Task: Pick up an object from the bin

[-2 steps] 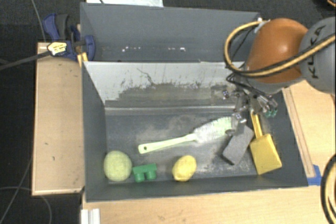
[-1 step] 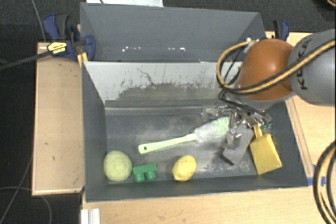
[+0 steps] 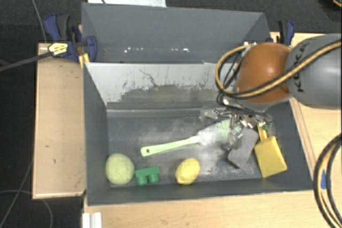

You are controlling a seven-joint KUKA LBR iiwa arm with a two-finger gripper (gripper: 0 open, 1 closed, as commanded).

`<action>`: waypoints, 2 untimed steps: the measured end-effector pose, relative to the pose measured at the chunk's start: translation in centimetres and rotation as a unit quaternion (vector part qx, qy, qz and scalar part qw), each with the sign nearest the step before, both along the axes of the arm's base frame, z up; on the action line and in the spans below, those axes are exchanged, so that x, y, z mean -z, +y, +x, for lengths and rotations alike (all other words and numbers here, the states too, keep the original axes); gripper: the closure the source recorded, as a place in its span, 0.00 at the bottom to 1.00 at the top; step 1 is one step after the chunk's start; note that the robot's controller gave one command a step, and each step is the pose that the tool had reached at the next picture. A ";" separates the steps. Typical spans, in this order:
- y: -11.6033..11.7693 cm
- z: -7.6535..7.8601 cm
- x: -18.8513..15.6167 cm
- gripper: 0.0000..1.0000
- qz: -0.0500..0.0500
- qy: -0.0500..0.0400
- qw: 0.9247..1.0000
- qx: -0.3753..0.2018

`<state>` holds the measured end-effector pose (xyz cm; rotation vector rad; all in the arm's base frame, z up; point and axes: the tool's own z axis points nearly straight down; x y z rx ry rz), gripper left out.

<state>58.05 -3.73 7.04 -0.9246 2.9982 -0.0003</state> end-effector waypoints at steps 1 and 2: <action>0.4 -1.4 0.0 1.00 0.001 0.006 1.000 -0.022; 0.4 -1.4 0.0 1.00 0.001 0.006 1.000 -0.022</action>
Offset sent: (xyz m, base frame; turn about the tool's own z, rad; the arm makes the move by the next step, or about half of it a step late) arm 0.0000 0.0000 0.0000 0.0000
